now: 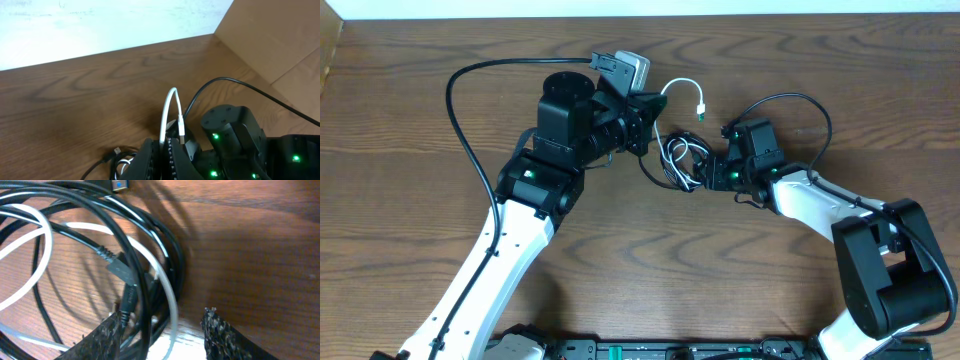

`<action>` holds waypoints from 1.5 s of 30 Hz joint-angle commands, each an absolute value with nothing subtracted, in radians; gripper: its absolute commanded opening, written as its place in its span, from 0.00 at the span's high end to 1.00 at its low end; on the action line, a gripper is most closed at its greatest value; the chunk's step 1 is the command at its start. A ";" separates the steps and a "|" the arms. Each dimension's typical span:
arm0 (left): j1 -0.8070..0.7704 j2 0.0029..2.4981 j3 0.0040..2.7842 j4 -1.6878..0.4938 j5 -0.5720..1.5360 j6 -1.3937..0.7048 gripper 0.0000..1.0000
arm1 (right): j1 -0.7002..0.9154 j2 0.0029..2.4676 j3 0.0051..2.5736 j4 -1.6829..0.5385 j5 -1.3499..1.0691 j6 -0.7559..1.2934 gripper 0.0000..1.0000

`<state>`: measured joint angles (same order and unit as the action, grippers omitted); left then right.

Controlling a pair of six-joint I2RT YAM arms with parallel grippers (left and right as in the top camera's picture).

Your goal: Untangle cables

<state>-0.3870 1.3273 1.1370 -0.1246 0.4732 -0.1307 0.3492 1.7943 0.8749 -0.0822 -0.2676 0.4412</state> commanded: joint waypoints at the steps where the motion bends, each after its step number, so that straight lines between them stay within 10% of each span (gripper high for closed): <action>1: -0.382 1.305 1.163 -0.123 0.486 -0.125 0.92 | 0.353 1.766 0.870 -0.091 -0.218 0.429 0.51; 45: -0.382 1.306 1.163 -0.135 0.486 -0.125 0.92 | 0.360 1.718 0.889 -0.056 -0.351 0.365 0.62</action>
